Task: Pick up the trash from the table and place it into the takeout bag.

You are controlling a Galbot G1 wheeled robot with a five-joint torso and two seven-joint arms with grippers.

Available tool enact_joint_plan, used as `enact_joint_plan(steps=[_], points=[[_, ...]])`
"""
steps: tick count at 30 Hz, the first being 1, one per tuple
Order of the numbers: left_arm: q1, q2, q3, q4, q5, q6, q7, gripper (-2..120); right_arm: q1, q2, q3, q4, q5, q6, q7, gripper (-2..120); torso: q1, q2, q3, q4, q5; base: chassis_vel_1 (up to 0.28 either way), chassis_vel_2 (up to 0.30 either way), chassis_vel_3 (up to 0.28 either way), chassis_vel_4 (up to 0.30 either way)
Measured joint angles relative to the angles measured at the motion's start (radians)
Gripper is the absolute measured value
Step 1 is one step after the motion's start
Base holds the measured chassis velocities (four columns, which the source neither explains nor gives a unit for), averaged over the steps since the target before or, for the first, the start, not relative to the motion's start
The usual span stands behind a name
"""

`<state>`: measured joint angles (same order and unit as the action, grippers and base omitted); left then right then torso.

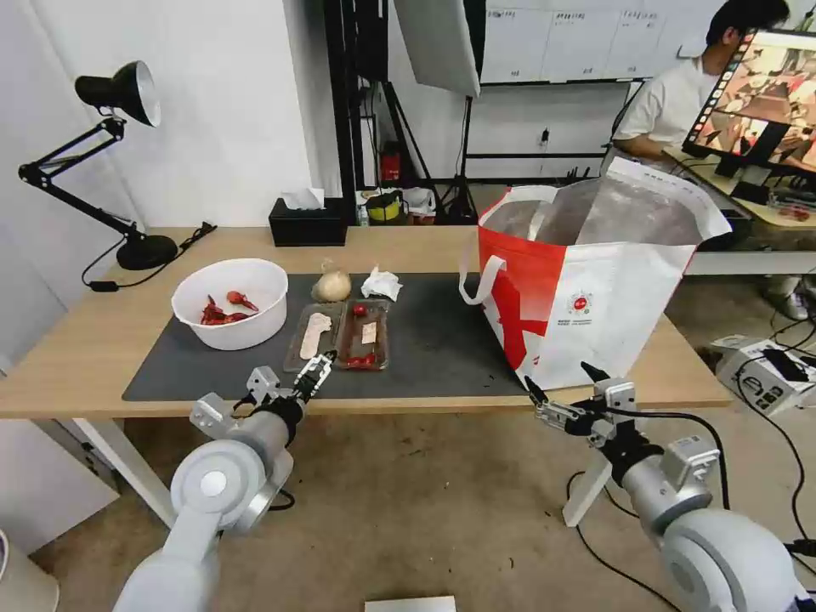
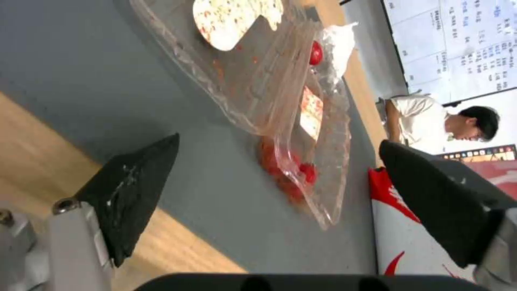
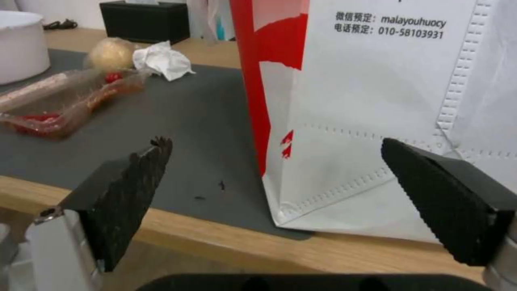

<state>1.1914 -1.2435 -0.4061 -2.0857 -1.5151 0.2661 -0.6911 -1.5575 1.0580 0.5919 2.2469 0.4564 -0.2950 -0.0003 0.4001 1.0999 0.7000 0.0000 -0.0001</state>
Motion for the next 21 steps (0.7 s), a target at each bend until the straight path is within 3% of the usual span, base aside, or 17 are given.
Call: enact_joint_plan(steps=[21], points=[[-0.098,-0.019,0.046,0.105,0.005,-0.048,0.012,100,-0.001,-0.001,0.001,-0.021,-0.006,0.003,0.002,100,0.000,0.000,0.000,-0.0002,0.0002,0.000,0.000,0.000,0.000]])
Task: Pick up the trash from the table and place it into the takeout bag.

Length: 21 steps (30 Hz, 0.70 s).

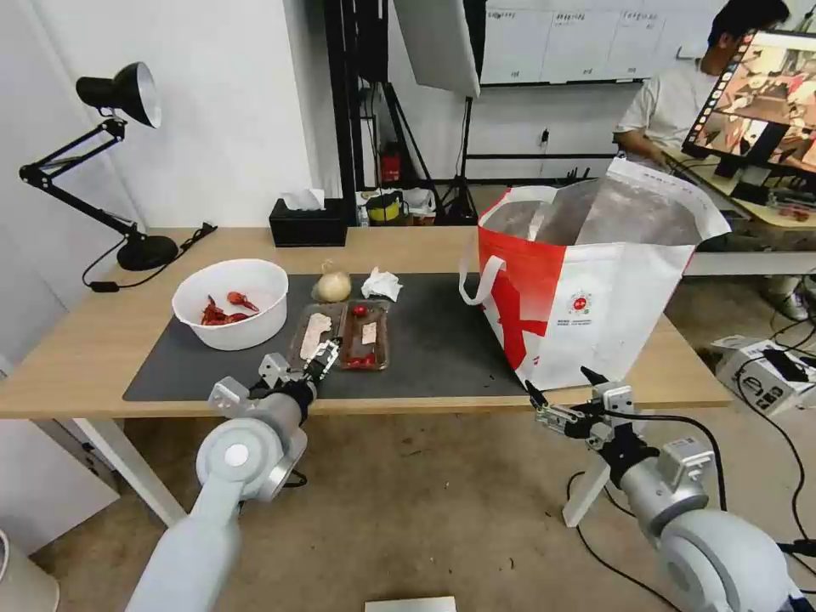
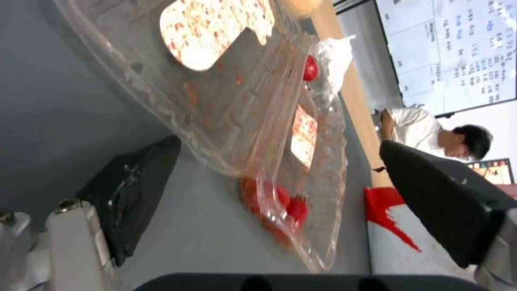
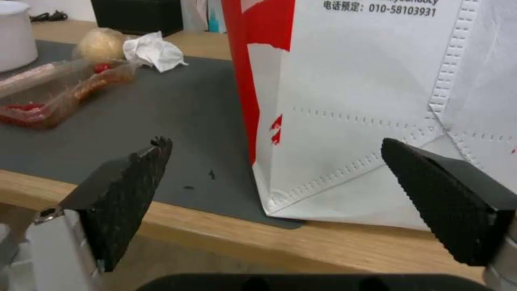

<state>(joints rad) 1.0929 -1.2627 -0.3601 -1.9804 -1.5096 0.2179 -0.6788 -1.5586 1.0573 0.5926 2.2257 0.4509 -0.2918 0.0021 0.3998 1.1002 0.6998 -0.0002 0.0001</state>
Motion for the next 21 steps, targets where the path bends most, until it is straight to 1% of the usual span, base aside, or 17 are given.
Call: enact_joint_plan(steps=[5,8,9,12,21], points=[[-0.004,-0.003,0.000,0.006,0.004,-0.035,0.017,100,0.000,0.004,-0.001,-0.008,-0.010,0.002,0.000,100,0.000,0.000,0.000,0.0001,-0.0004,0.000,0.000,0.000,0.000],[0.009,-0.002,-0.009,-0.019,0.002,-0.056,0.065,100,-0.003,0.012,-0.008,-0.013,-0.023,0.008,-0.001,100,0.000,0.000,0.000,0.0002,-0.0004,0.000,0.000,0.000,0.000],[0.009,-0.002,-0.009,-0.019,0.002,-0.056,0.065,100,-0.003,0.012,-0.008,-0.013,-0.023,0.008,-0.001,100,0.000,0.000,0.000,0.0002,-0.0004,0.000,0.000,0.000,0.000],[0.021,0.001,-0.010,-0.059,-0.009,-0.058,0.077,100,-0.008,0.015,-0.010,-0.012,-0.022,0.009,-0.002,100,0.000,0.000,0.000,0.0002,-0.0002,0.000,0.000,0.000,0.000],[0.007,-0.011,-0.004,-0.082,-0.011,-0.061,0.090,100,-0.020,0.005,0.001,-0.001,-0.020,0.011,-0.002,100,0.000,0.000,0.000,0.0002,-0.0001,0.000,0.000,0.000,0.000]])
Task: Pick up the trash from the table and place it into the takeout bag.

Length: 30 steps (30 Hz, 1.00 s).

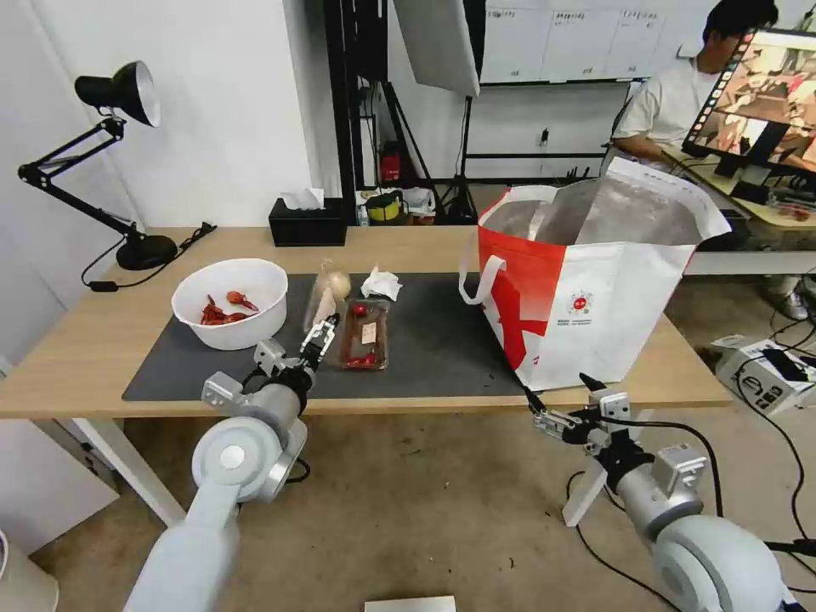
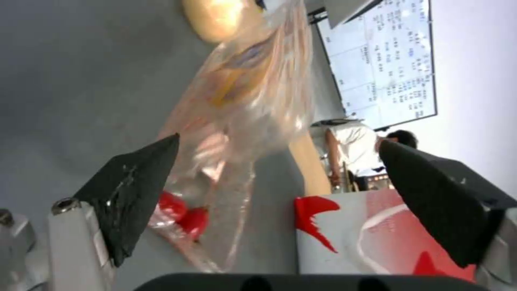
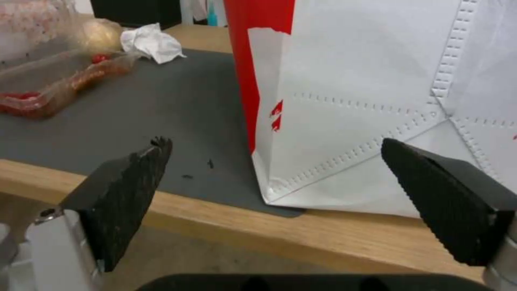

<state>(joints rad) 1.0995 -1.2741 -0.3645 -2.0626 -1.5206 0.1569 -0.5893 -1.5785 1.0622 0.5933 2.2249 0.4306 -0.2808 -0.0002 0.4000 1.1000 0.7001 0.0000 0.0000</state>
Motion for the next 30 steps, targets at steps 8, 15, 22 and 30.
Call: enact_joint_plan(steps=[8,15,22,30], points=[[-0.044,-0.020,0.041,0.022,0.002,-0.001,0.007,100,-0.013,-0.004,0.009,0.012,0.000,0.002,0.000,100,0.000,0.000,0.000,0.0000,0.0000,0.000,0.000,0.000,0.000],[-0.066,-0.009,0.095,0.055,0.068,0.013,0.076,100,-0.029,-0.004,0.021,0.021,0.001,0.004,0.000,100,0.000,0.000,0.000,-0.0001,0.0001,0.000,0.000,0.000,0.000],[-0.080,0.056,0.146,0.114,0.387,-0.004,0.325,100,-0.034,-0.007,0.024,0.027,0.019,0.009,0.002,100,0.000,0.000,0.000,-0.0001,0.0000,0.000,0.000,0.000,0.000],[-0.144,0.202,0.221,0.272,0.833,-0.133,0.714,82,0.021,-0.026,-0.001,0.031,0.262,0.020,0.044,100,0.000,0.000,0.000,-0.0001,-0.0002,0.000,0.000,0.000,0.000]])
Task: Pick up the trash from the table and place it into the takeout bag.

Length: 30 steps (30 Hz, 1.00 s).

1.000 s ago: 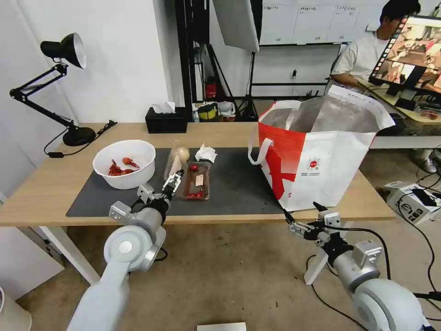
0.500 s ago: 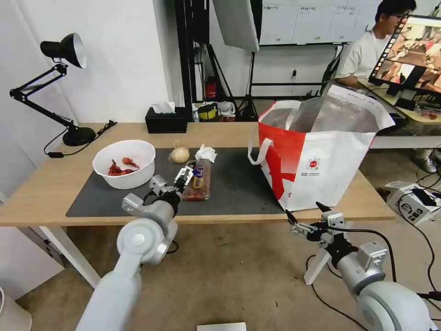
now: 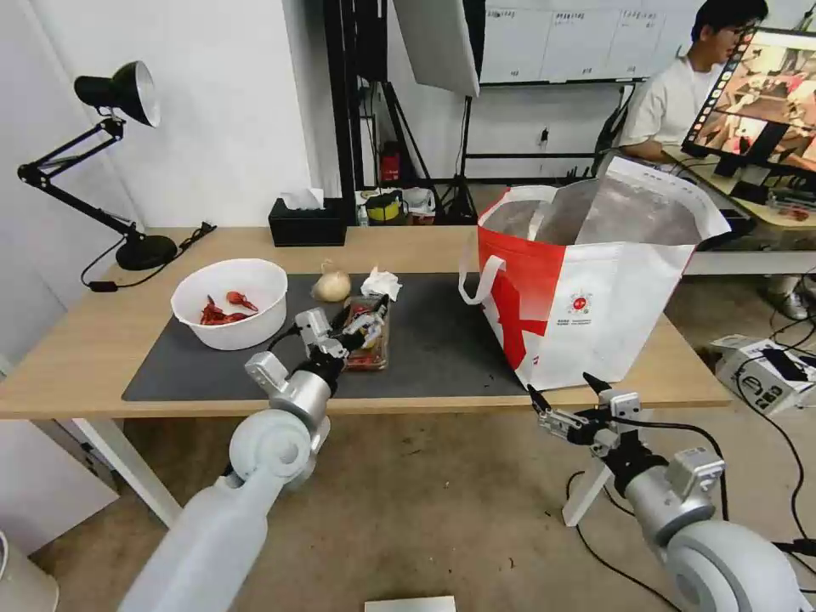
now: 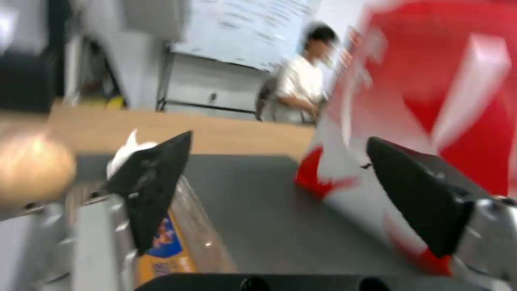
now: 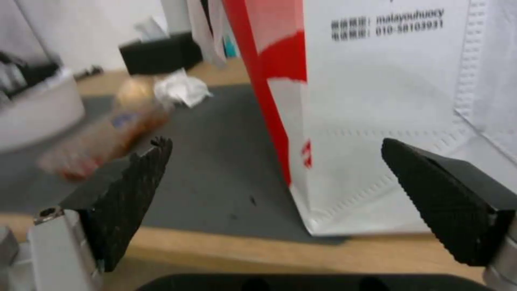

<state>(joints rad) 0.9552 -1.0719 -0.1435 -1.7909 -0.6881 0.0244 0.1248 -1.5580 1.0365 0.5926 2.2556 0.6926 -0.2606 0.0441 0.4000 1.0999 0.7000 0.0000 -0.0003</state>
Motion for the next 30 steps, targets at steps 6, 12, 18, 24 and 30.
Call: enact_joint_plan(steps=[6,12,18,24,30], points=[[-0.032,0.095,0.022,0.060,0.193,-0.037,0.174,60,0.028,-0.019,-0.012,-0.019,0.062,0.012,0.014,100,0.000,0.000,0.000,0.0003,0.0003,0.000,0.000,0.000,0.000],[-0.051,0.089,0.013,0.120,0.206,-0.017,0.256,37,0.043,-0.009,-0.040,-0.021,0.123,0.006,0.022,100,0.000,0.000,0.000,0.0000,0.0001,0.000,0.000,0.000,0.000],[-0.052,0.093,0.013,0.142,0.199,-0.004,0.258,19,0.062,-0.008,-0.075,-0.019,0.201,-0.007,0.028,100,0.000,0.000,0.000,0.0001,0.0001,0.000,0.000,0.000,0.000],[-0.048,0.113,0.012,0.155,0.193,0.004,0.244,0,0.103,-0.003,-0.126,-0.021,0.315,-0.011,0.034,100,0.000,0.000,0.000,0.0000,0.0004,0.000,0.000,0.000,0.000],[-0.053,0.129,0.018,0.155,0.169,0.006,0.231,0,0.246,-0.010,-0.231,-0.074,0.418,-0.023,0.071,100,0.000,0.000,0.000,0.0001,0.0002,0.000,0.000,0.000,0.000]])
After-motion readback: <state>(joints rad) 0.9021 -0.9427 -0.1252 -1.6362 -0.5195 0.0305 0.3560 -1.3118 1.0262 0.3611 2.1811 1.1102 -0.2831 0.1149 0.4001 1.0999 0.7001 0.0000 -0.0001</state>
